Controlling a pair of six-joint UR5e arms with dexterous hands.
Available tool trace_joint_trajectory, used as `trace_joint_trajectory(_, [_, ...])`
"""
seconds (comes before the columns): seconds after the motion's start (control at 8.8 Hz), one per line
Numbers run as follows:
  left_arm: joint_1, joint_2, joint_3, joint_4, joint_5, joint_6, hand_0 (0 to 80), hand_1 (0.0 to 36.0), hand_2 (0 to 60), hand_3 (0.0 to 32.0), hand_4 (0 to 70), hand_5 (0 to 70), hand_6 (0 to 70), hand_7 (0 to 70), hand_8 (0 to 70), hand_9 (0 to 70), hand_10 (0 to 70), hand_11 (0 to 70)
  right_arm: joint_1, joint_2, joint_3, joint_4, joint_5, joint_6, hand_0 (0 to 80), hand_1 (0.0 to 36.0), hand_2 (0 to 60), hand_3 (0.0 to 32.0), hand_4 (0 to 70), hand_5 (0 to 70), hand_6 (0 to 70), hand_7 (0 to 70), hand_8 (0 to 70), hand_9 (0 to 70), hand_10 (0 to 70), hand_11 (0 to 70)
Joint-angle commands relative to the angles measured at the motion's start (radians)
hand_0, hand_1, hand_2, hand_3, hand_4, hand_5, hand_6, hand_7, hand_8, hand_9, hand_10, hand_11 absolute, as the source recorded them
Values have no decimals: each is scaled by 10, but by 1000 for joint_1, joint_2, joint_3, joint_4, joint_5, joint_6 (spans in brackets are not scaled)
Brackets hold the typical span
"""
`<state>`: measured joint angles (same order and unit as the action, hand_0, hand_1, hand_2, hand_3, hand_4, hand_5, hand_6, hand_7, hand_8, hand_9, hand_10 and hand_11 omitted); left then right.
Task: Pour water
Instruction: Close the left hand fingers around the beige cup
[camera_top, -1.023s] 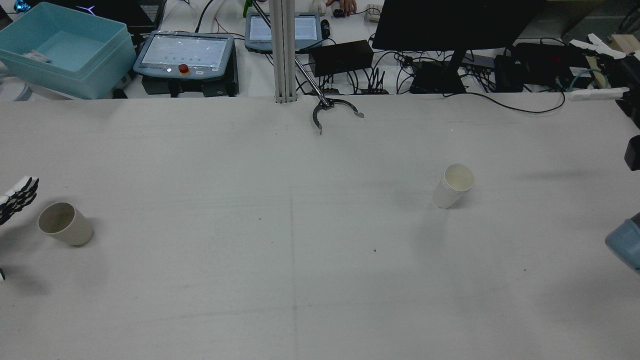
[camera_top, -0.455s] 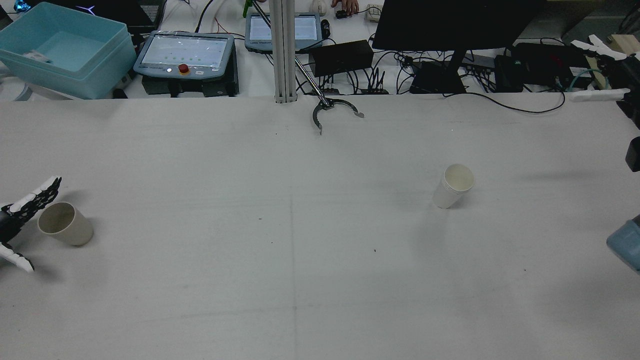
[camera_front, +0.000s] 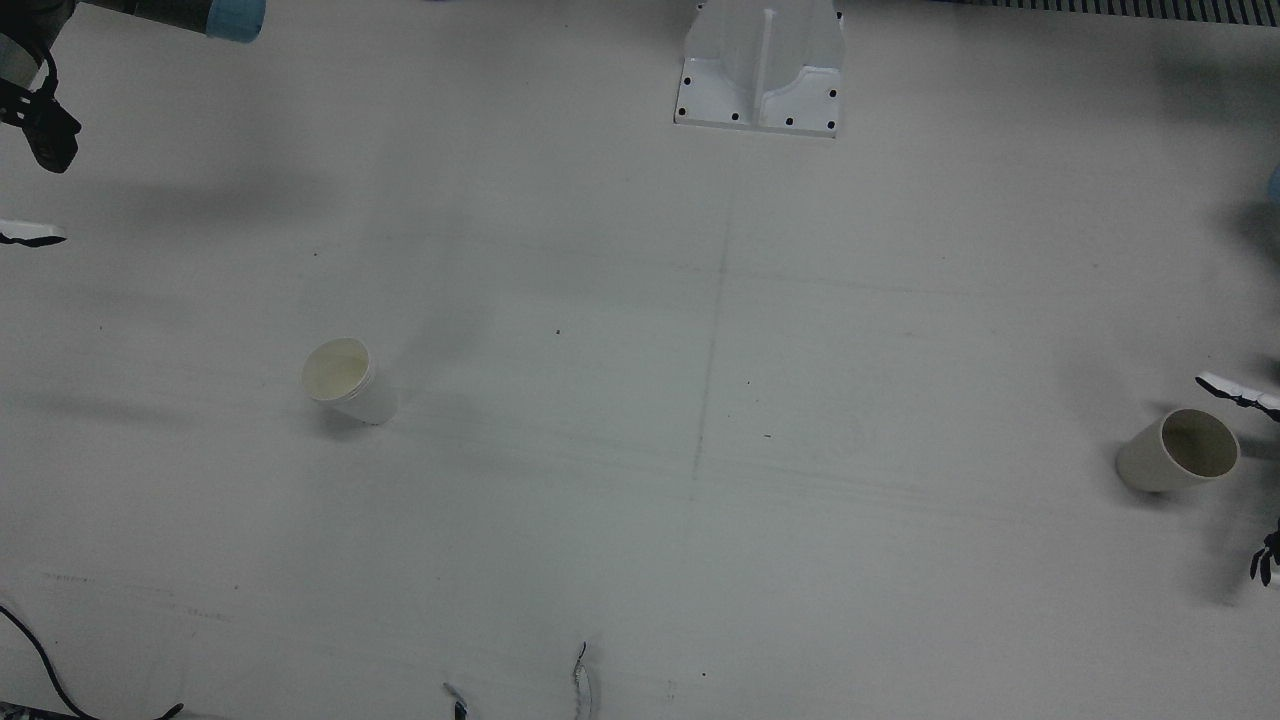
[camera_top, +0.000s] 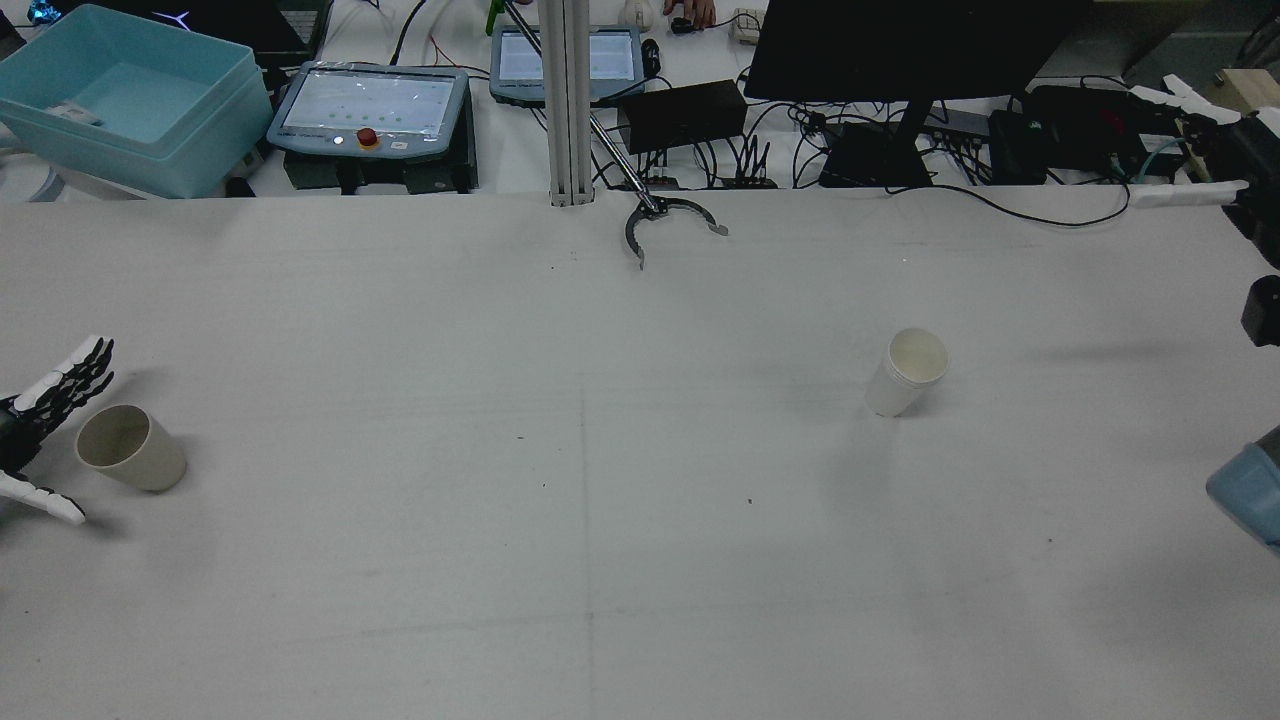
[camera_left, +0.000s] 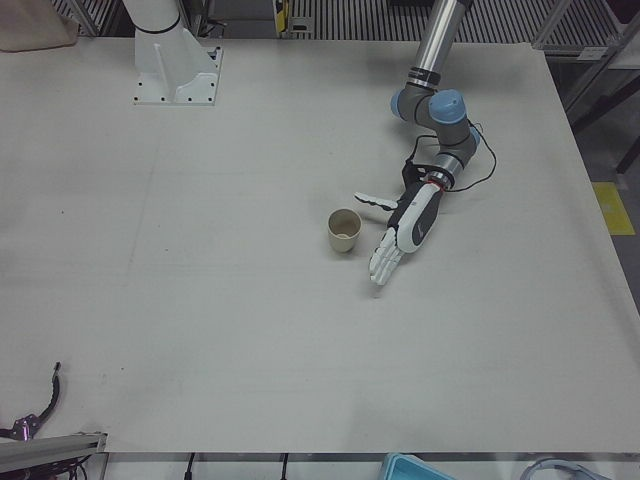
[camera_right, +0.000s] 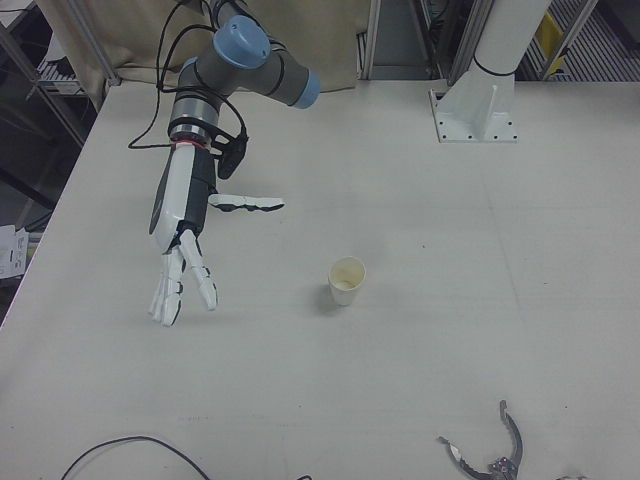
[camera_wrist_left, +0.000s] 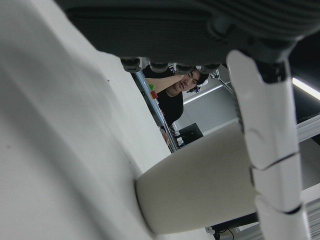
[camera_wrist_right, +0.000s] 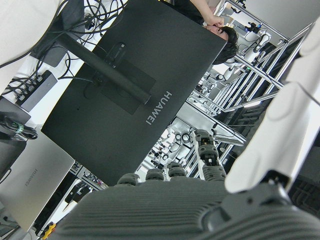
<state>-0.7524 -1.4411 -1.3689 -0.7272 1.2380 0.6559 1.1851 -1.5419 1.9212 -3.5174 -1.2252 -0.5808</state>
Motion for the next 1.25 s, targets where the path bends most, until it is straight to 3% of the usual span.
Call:
trace_joint_trajectory(0.0, [2,-36,4,28,-3,-8,567,218,0,36,27,0,0,5,0,0,18,53,-5,0,-1,0,1,-1,458,90,1,0,76,38,44,52,20,19,0,9])
trace_joint_trajectory(0.34, [2,-35,-4,25,9,-10,566,212,0,0,51,0,0,7,0,0,16,49,-8,0,-1,0,1,-2,456,89,2,0,75,39,44,51,20,18,0,9])
trace_joint_trajectory(1.14, [4,-33,-9,34,41,-7,575,212,0,0,99,28,0,13,0,0,14,45,-21,0,-1,0,3,-4,457,88,2,0,80,46,48,61,21,20,0,7])
